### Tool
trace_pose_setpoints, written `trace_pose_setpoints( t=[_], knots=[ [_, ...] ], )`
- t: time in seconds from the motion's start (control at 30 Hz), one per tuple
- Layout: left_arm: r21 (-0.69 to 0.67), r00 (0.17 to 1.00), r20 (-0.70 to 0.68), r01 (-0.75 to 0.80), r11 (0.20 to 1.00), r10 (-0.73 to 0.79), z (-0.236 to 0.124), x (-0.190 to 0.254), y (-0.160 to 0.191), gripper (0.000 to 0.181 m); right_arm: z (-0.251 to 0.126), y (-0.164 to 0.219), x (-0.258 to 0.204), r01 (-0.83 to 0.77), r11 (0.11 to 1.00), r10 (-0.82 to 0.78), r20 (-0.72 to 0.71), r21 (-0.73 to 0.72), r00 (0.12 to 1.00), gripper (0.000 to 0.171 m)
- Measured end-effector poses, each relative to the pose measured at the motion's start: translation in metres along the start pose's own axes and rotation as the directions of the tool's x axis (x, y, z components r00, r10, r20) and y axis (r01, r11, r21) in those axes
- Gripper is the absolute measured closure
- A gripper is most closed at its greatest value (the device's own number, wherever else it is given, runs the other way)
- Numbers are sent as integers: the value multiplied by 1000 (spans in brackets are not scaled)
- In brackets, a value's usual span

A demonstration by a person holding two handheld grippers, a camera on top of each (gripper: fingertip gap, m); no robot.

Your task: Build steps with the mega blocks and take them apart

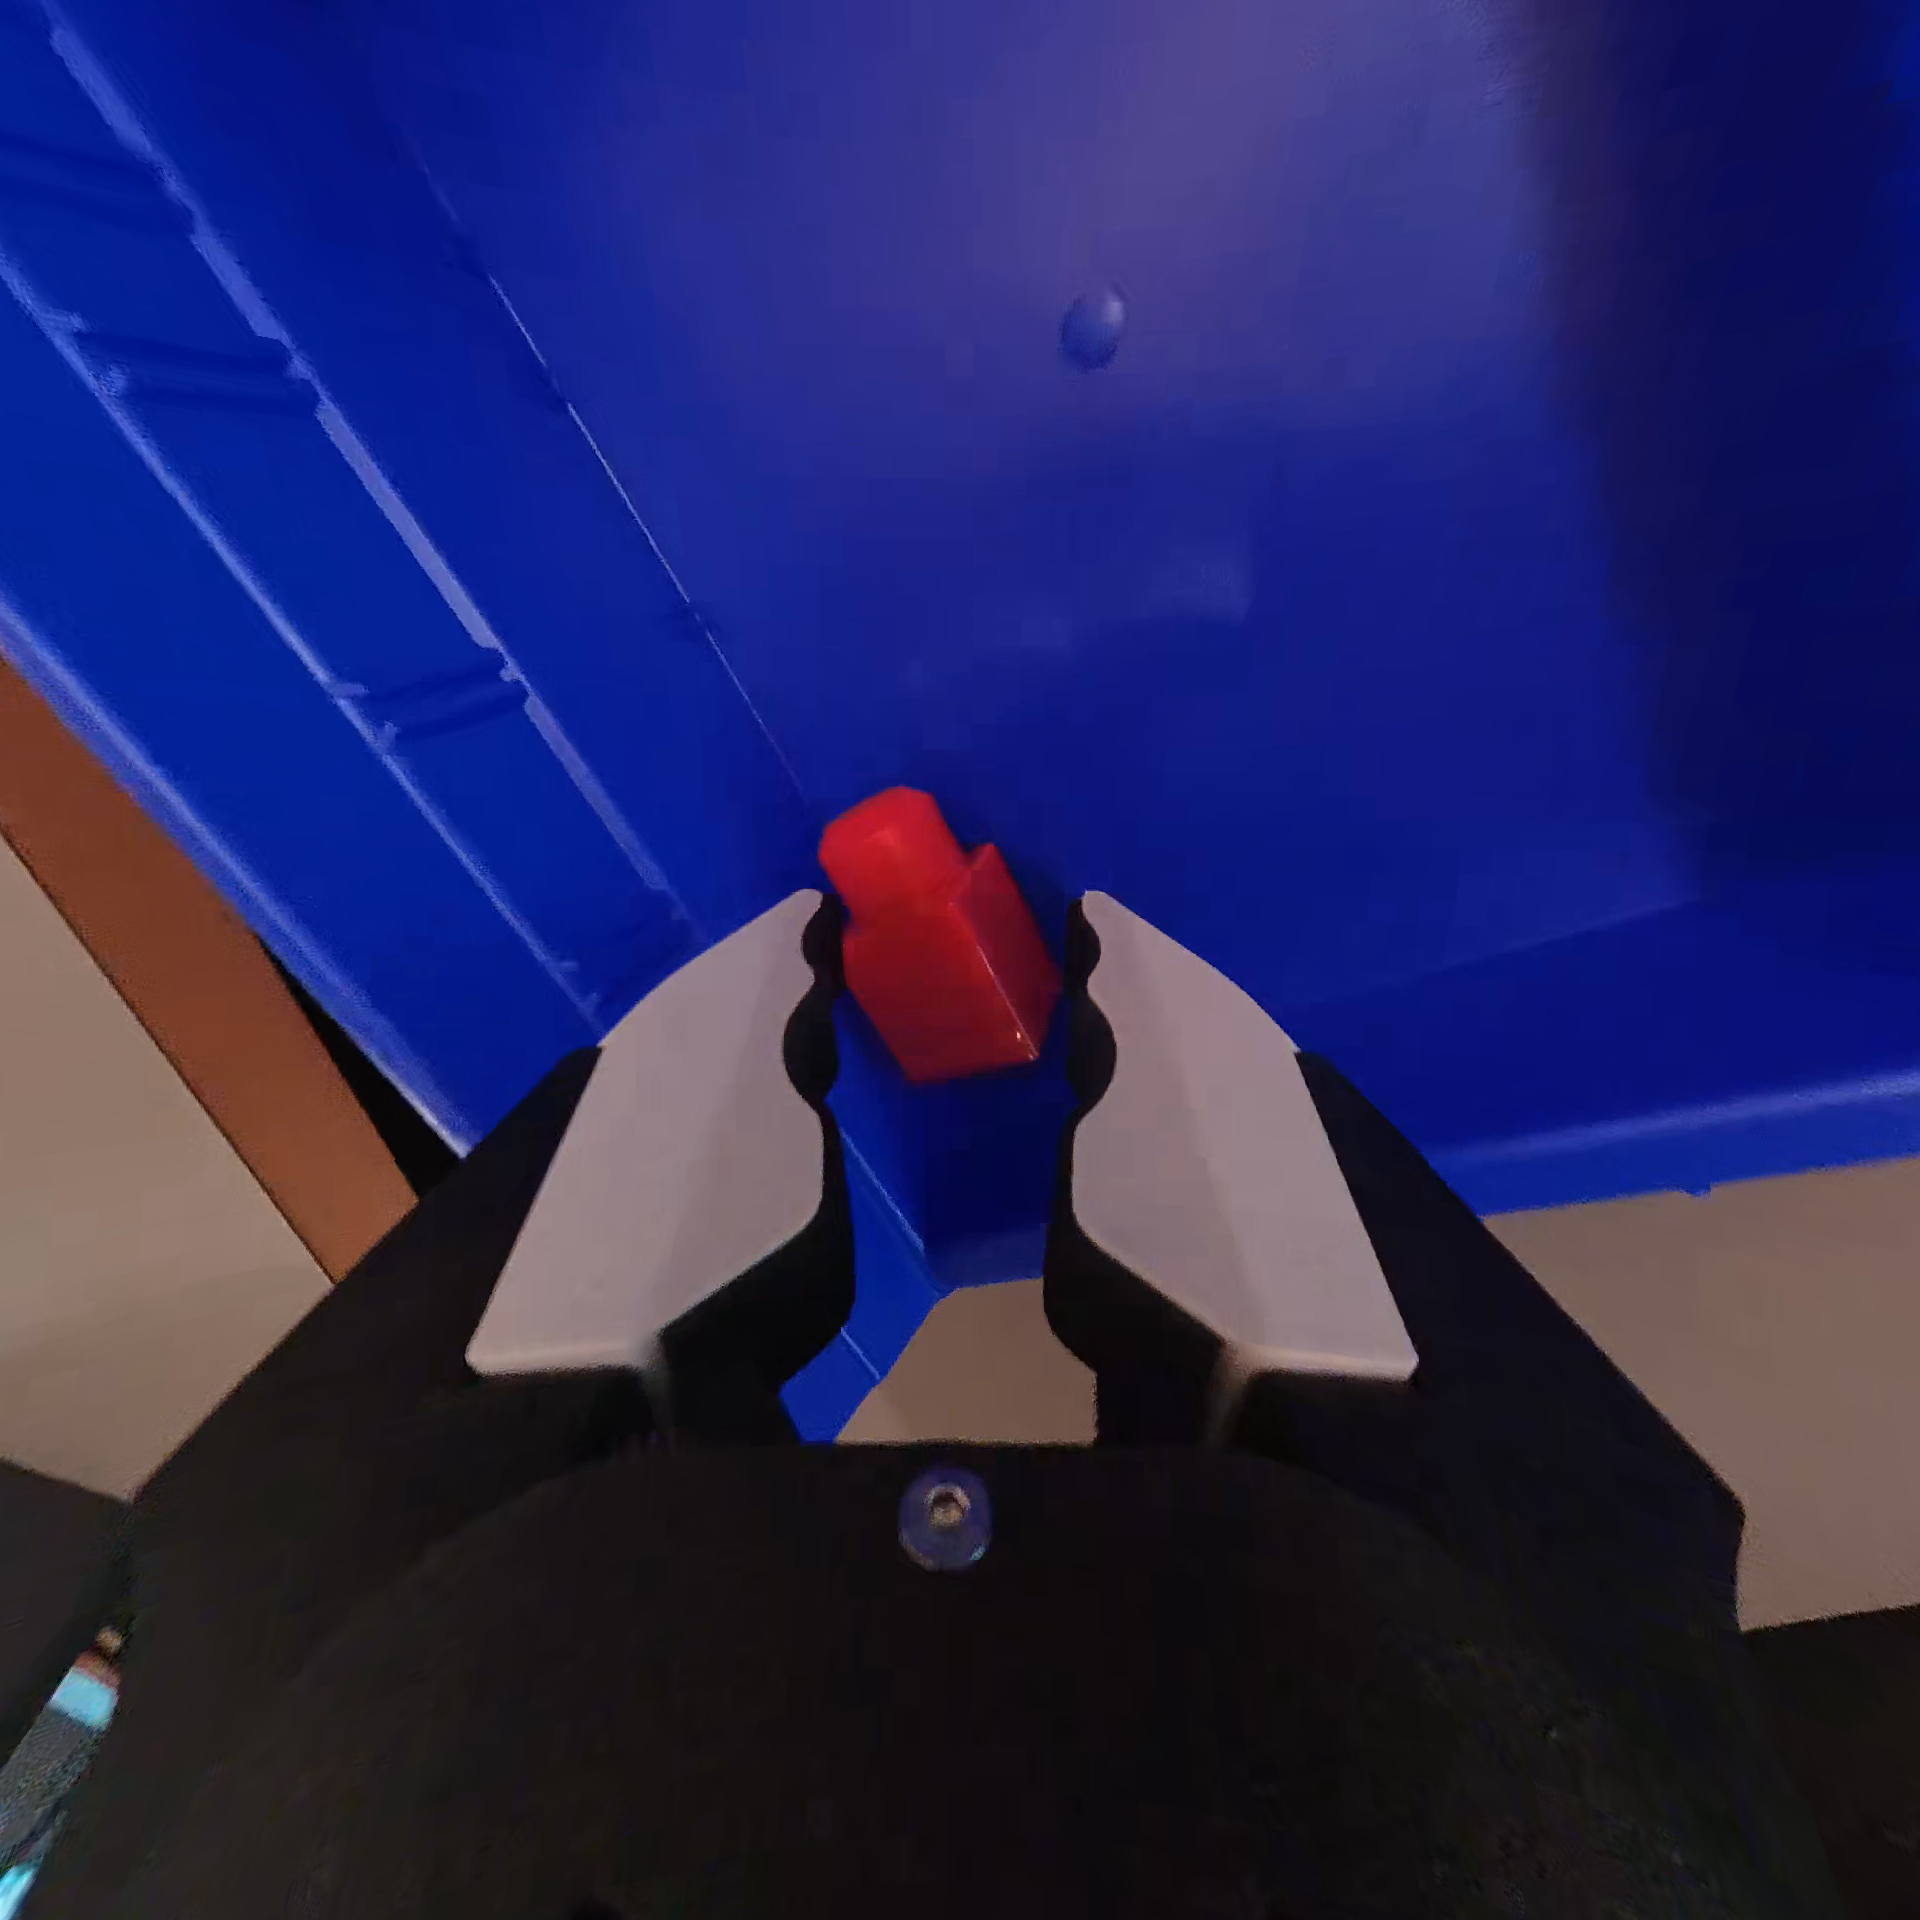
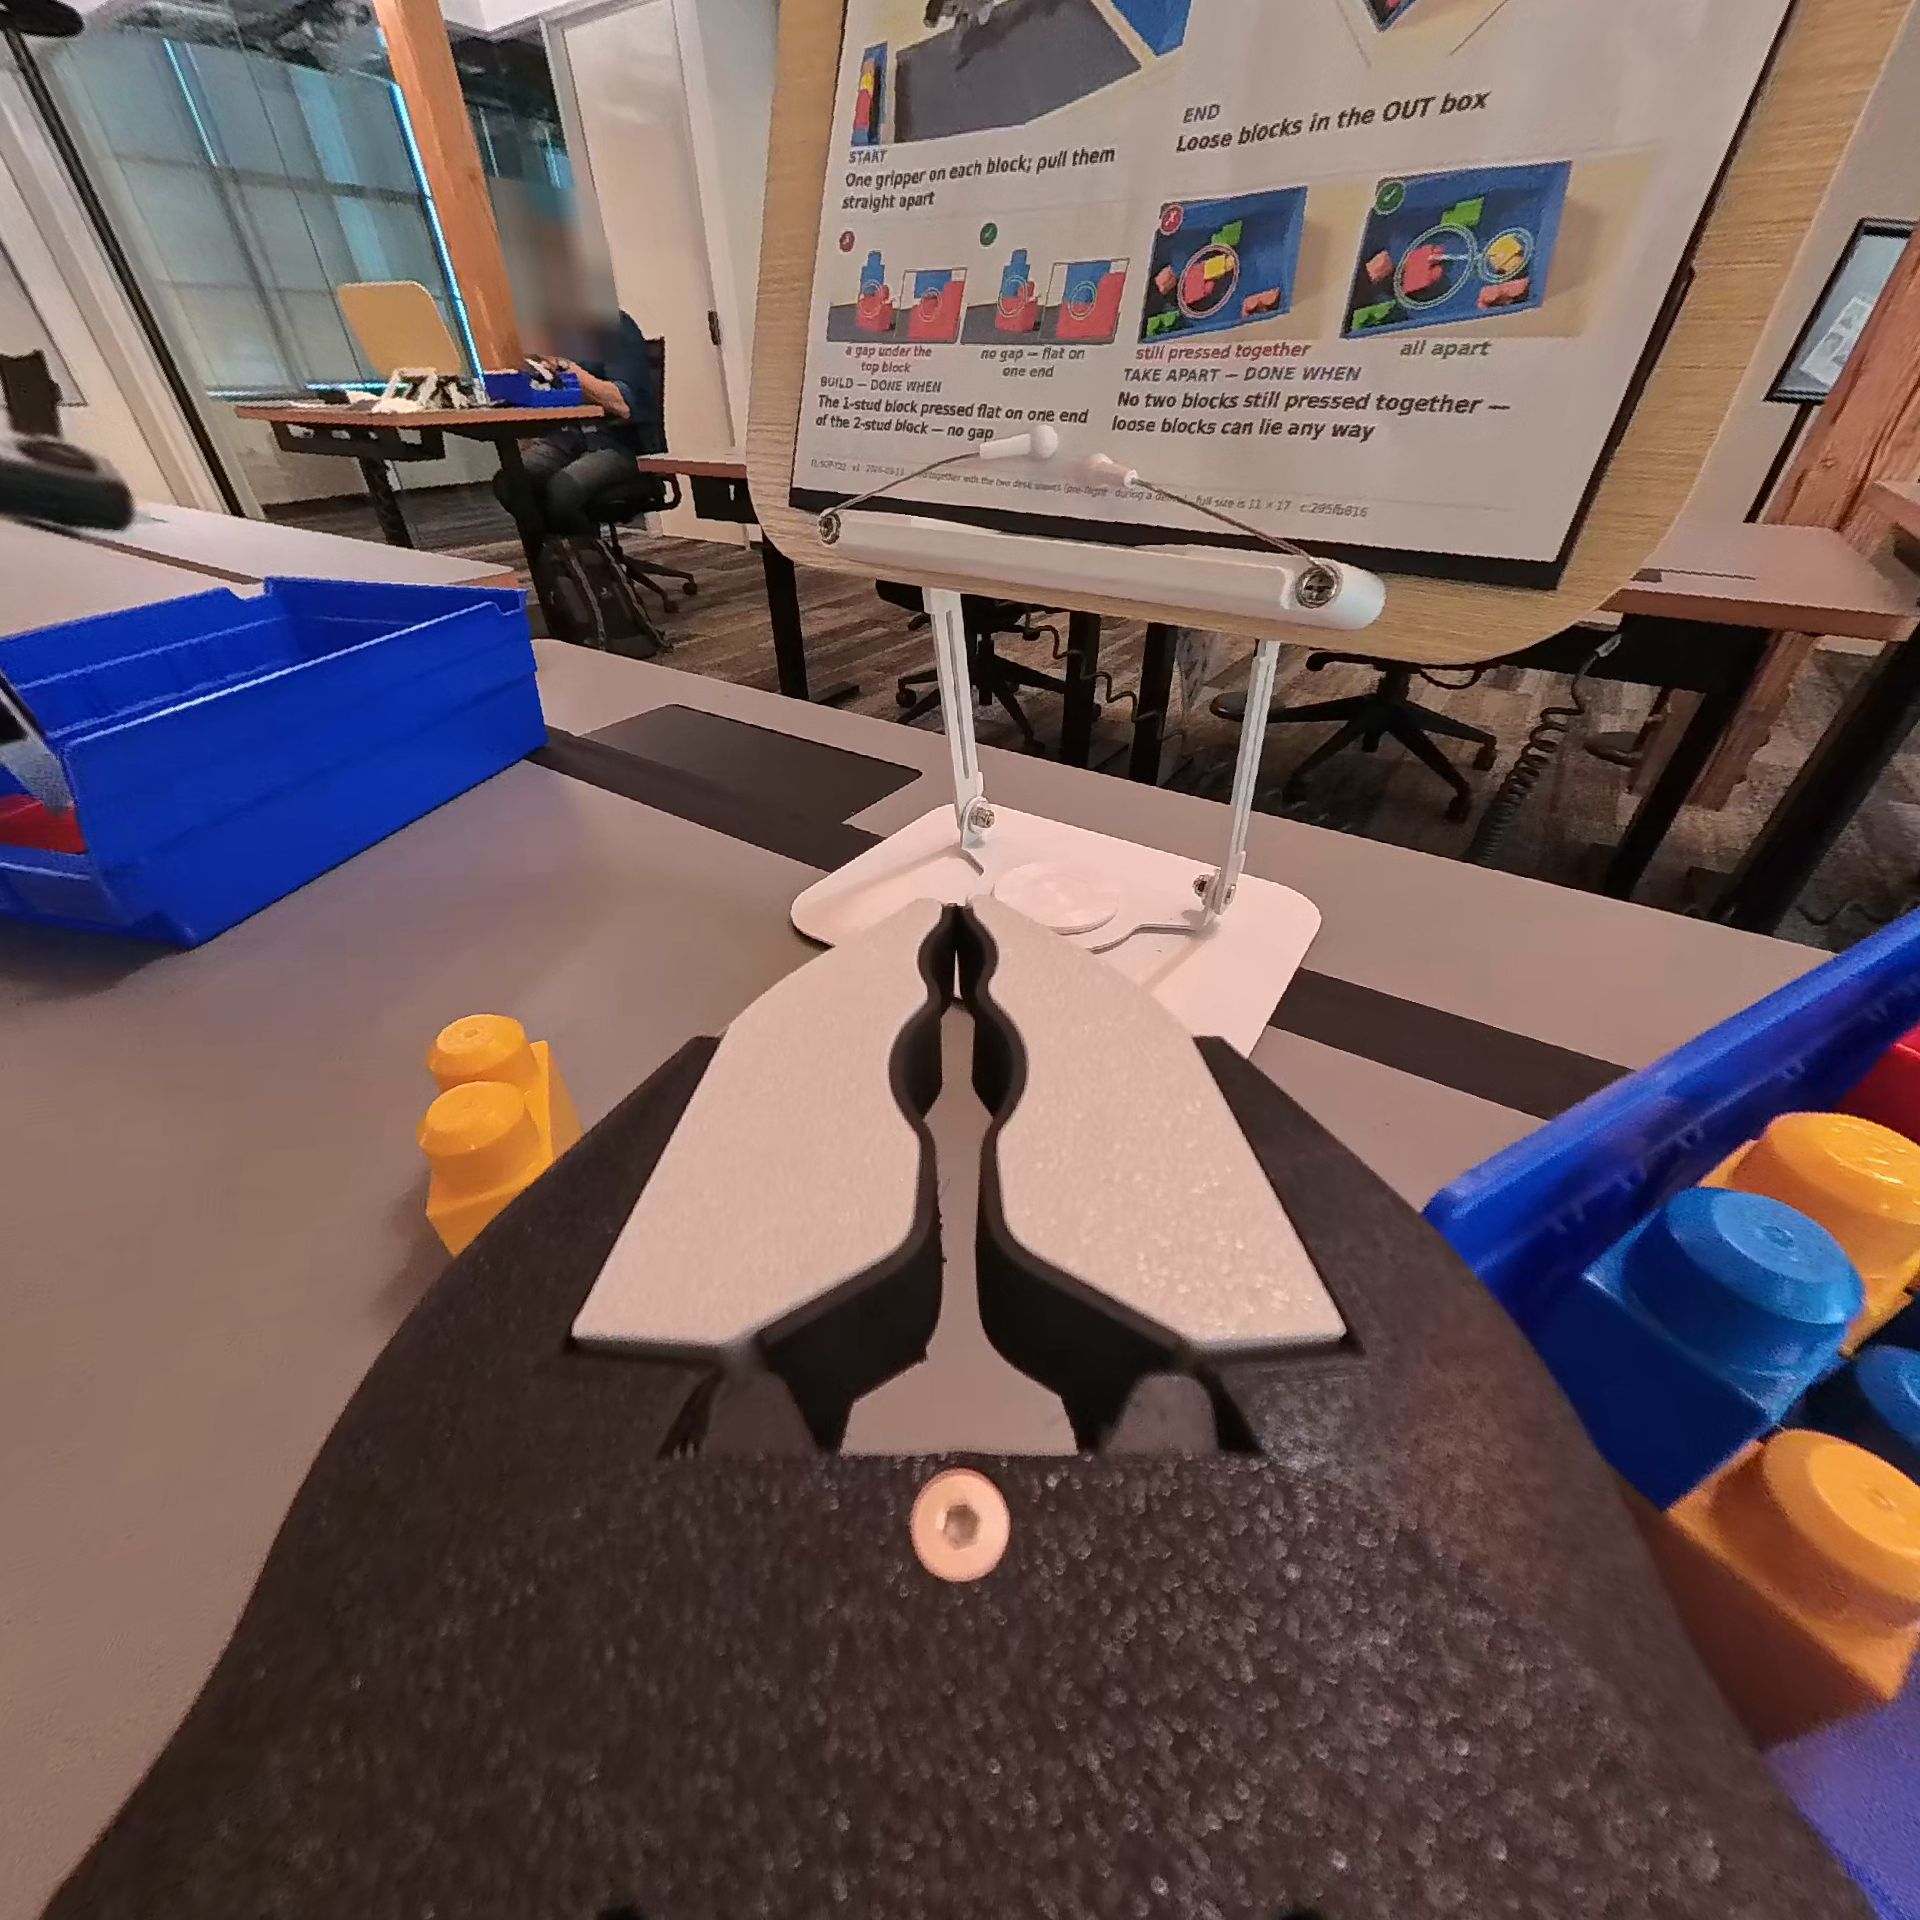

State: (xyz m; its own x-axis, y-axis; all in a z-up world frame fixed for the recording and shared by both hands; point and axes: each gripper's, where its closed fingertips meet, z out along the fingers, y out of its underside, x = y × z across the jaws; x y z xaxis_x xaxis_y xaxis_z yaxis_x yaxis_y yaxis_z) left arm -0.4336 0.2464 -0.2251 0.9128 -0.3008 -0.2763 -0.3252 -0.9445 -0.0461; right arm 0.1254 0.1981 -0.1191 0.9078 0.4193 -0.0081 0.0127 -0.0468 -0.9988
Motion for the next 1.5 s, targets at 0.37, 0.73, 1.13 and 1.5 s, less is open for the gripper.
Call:
trace_pose_setpoints(
  t=[0.37,0.73,1.13,1.5],
  knots=[
    [-144,995,97,39,989,-25,21,-12,-1,146,0,1,1,-2,1000,2,1,-3,1000,171],
    [-207,951,285,-62,976,120,29,-20,1,153,-3,-4,3,-4,1000,5,-4,7,1000,171],
    [553,966,166,-259,792,200,-118,59,-79,153,-4,-6,3,-4,1000,4,-1,17,1000,171],
    [883,471,-432,394,255,769,-305,294,-26,153,-19,-33,-90,-42,990,-27,469,135,883,171]
  ],
)
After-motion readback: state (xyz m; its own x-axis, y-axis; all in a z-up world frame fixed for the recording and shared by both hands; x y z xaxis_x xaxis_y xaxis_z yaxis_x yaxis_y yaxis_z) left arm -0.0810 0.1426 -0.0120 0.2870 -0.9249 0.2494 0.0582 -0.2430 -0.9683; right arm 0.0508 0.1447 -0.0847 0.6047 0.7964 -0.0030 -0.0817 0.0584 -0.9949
